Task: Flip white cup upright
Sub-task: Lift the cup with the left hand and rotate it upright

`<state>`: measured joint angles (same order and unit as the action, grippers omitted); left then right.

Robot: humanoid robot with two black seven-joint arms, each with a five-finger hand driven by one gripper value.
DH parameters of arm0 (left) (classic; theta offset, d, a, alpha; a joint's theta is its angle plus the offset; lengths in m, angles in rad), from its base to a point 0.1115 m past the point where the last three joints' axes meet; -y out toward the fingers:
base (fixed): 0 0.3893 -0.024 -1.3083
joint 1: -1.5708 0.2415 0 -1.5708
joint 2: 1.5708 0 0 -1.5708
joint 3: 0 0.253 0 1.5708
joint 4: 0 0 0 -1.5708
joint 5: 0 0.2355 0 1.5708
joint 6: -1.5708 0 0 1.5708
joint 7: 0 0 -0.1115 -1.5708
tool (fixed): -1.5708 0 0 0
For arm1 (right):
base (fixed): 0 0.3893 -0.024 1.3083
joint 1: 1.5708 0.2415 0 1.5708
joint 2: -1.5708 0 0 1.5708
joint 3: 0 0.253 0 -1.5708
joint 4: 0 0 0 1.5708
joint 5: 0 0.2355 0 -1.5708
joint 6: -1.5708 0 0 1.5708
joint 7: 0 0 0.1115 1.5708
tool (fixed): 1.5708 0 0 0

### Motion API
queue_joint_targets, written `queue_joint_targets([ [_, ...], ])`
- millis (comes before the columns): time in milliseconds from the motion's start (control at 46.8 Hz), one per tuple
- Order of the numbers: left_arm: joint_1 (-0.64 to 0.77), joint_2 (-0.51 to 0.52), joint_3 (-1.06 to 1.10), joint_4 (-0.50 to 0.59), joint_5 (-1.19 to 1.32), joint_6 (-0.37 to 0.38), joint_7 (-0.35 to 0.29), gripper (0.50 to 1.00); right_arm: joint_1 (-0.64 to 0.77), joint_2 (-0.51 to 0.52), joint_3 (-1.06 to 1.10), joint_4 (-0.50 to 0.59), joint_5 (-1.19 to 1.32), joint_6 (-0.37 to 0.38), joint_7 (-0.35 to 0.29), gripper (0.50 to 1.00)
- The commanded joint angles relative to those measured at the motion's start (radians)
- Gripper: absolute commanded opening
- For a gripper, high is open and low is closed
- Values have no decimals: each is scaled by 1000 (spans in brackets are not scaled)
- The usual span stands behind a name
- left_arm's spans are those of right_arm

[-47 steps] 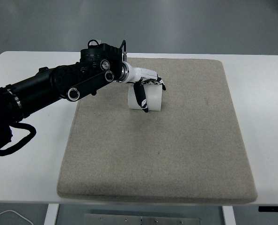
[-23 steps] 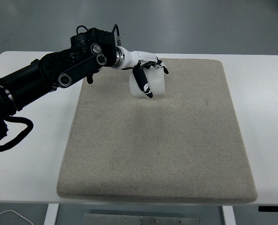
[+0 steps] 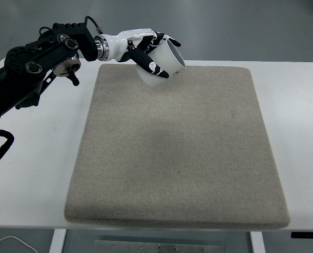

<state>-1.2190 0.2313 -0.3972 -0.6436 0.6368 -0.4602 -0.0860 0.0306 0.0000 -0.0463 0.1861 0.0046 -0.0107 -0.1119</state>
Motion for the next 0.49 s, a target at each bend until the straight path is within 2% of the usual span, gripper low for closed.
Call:
queue_joint_targets([
  [0,24,5,-2,-1,-48,-1,-38,596,0,0,0,1,0,0,0,930],
  [85,48,8,-2,1,-94,-3,-92,596,0,0,0,1,0,0,0,930],
  [320,124,6,-2,-1,-213,-8,-302,596,0,0,0,0,0,0,0,930],
  [470,159,8,-3,18,-298,-89,-368,593,0,0,0,0,0,0,0,930],
])
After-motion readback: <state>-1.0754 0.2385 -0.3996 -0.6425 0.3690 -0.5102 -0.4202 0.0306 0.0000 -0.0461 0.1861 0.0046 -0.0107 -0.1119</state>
